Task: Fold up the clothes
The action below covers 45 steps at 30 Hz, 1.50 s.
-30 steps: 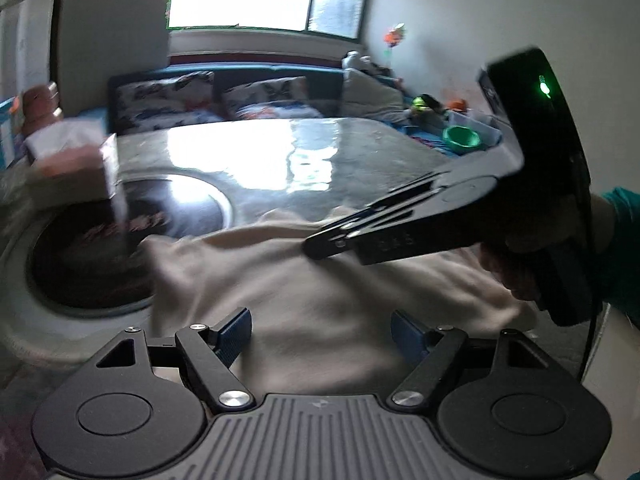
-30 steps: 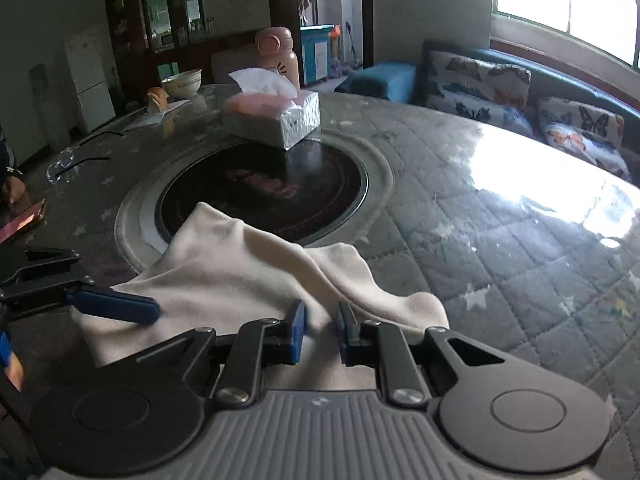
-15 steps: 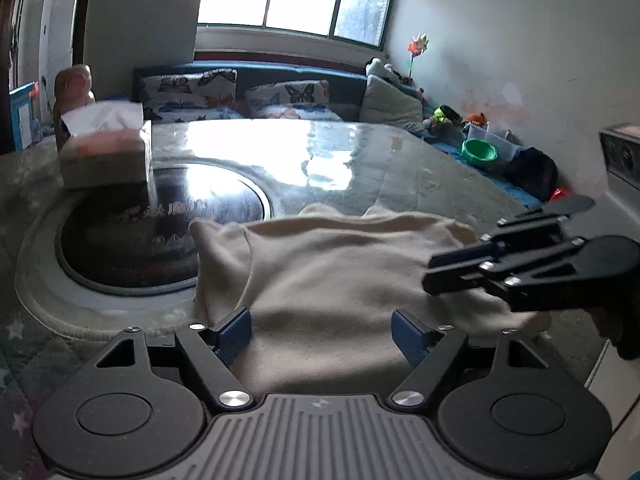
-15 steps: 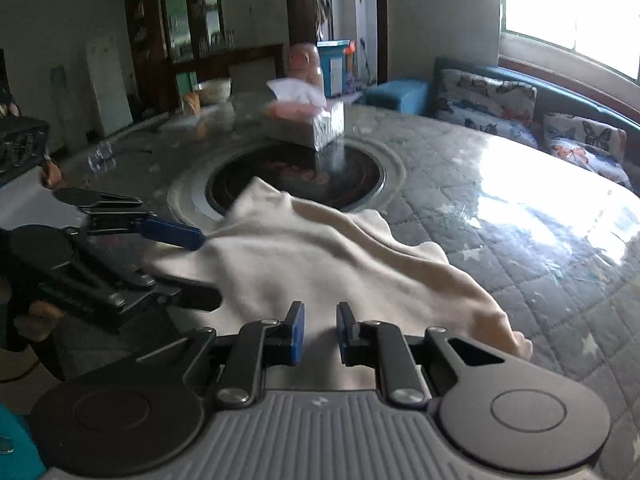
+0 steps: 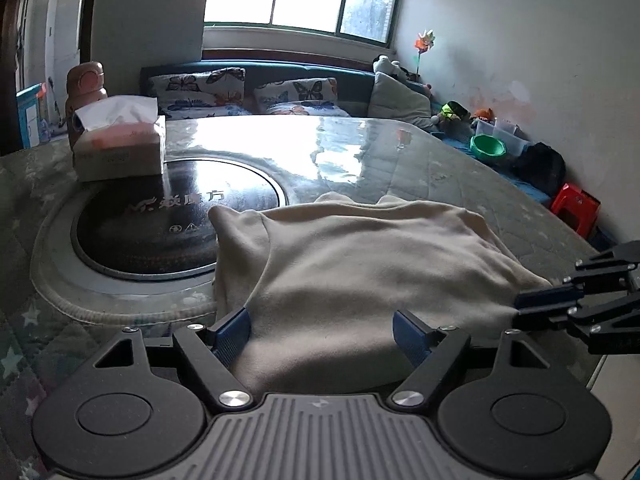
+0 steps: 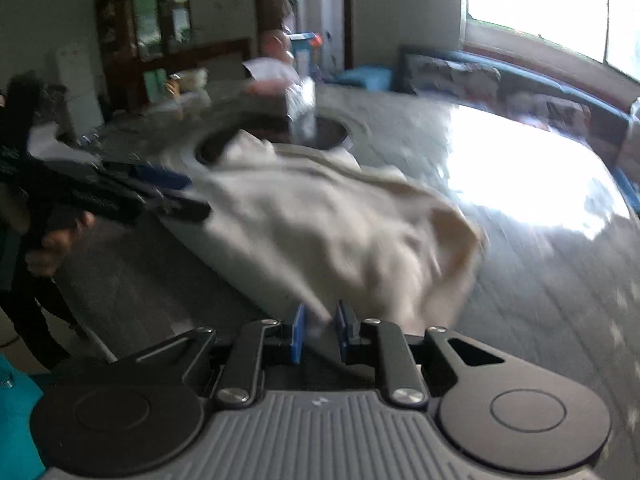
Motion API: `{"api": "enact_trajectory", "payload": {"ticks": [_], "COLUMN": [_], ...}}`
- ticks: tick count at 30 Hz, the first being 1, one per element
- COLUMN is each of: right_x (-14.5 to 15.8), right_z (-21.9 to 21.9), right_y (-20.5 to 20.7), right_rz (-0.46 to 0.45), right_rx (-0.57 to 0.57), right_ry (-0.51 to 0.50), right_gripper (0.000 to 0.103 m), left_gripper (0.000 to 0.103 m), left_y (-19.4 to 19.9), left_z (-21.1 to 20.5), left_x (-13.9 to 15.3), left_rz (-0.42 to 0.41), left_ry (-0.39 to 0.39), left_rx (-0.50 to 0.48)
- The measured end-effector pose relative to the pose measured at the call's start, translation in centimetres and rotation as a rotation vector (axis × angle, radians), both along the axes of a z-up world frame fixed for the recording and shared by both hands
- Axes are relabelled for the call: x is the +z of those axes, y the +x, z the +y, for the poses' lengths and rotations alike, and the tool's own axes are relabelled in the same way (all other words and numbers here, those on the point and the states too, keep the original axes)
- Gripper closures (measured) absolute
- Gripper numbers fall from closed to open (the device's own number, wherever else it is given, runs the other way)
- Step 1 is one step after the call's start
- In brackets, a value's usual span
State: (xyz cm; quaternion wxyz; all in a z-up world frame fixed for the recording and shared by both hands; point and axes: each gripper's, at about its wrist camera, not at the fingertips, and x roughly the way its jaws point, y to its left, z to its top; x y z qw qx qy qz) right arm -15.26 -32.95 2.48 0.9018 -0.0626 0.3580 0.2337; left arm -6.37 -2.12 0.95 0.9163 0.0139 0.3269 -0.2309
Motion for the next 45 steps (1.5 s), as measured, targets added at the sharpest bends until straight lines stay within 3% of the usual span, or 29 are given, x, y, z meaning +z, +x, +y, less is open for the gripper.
{"api": "enact_trajectory", "payload": {"ticks": [6,10,15,20,23,30,35,45], "right_x": [1.0,-0.1,1.5,0.5,1.4,3.2,3.2,1.7], "right_z": [-1.6,-1.9,-1.2,-0.2,0.4,4.6,9.0,17.4], "right_y": [-0.3,0.2,0.6,1.9,1.6,2.9,3.8,3.9], "right_rz": [-0.013,0.045,-0.011,0.024,-0.014,-0.041,-0.049,-0.092], "right_rx": [-0.053,-0.058,-0.018,0.011,0.035,0.199,0.345,0.547], "right_ry": [0.04,0.025,0.028,-0.007,-0.038,-0.049,-0.067,-0.19], "right_gripper": [0.086,0.086,0.083,0.083,0.083,0.079,0.079,0.073], "left_gripper": [0.021,0.021,0.021,0.022,0.027,0.028,0.028,0.027], "left_y": [0.0,0.4,0.5,0.7,0.7,0.4,-0.3,0.2], "left_z": [0.6,1.3,2.4,3.3,3.8,5.9,6.5,9.6], "left_x": [0.7,0.2,0.0,-0.3,-0.4,-0.2,-0.4,2.4], "left_rz": [-0.003,0.031,0.046,0.065,0.074,0.071,0.042,0.026], "left_ry": [-0.014,-0.011,-0.029,-0.052,-0.05,-0.067,-0.004,-0.117], "left_rx": [0.023,0.066,0.1,0.135,0.143,0.211,0.216,0.269]}}
